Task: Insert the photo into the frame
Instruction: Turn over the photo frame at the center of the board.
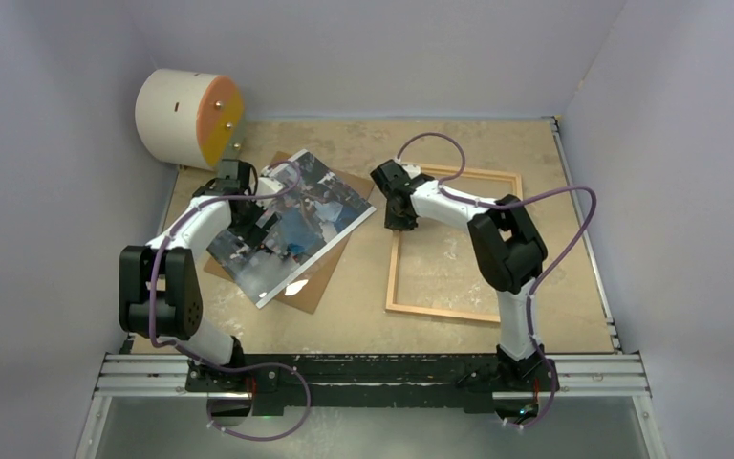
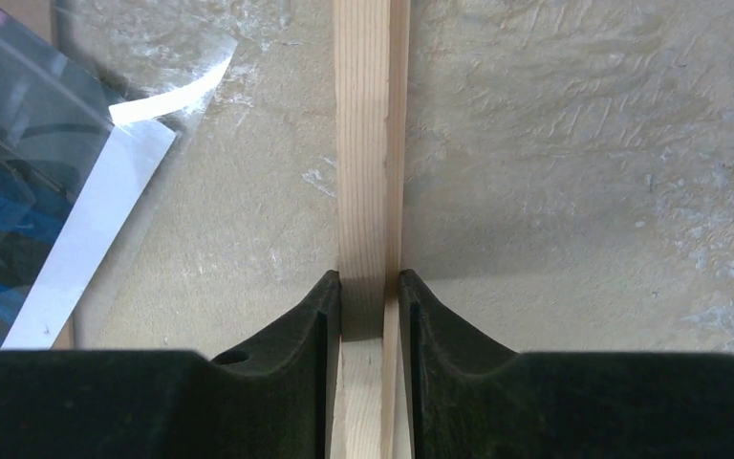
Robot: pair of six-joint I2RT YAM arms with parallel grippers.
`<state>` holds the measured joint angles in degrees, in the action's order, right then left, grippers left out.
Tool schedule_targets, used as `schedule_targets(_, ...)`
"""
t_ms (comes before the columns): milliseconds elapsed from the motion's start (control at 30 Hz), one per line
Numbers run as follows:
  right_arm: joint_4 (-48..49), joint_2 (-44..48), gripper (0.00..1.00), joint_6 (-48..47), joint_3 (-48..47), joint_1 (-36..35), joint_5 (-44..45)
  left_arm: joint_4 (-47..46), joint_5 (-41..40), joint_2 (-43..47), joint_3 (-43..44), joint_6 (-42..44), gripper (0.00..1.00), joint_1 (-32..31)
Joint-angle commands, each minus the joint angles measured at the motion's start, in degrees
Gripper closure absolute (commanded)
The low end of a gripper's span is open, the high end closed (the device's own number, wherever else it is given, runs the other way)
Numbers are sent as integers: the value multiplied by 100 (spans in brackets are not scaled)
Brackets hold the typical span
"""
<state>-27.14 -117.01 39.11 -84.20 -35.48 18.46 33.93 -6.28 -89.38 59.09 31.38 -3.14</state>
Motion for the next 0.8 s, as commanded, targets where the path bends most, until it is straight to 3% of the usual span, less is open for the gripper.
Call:
schedule_targets(0, -3, 272, 66, 367, 28, 32, 55, -40, 64, 257, -4, 171, 0, -7)
schedule_targets(67, -41, 205, 61, 400, -117, 32, -86, 46, 148, 309, 65, 242, 0, -3)
schedule_targets(200, -369, 190, 39, 320, -737, 42, -1, 215, 225, 331, 279, 443, 0, 37)
schedule_targets(333, -506, 413, 28, 354, -1122, 42, -48, 109, -30, 148, 609, 472, 0, 93)
schedule_targets(567, -129, 221, 24, 794, -1272, 42, -959, -664, -1188, -747, 1338, -3, 1, 94)
schedule_targets(767, -105, -270, 23, 1176, -1516, 48, -1325, -1508, -2021, -1078, 1058, -19, 10, 94)
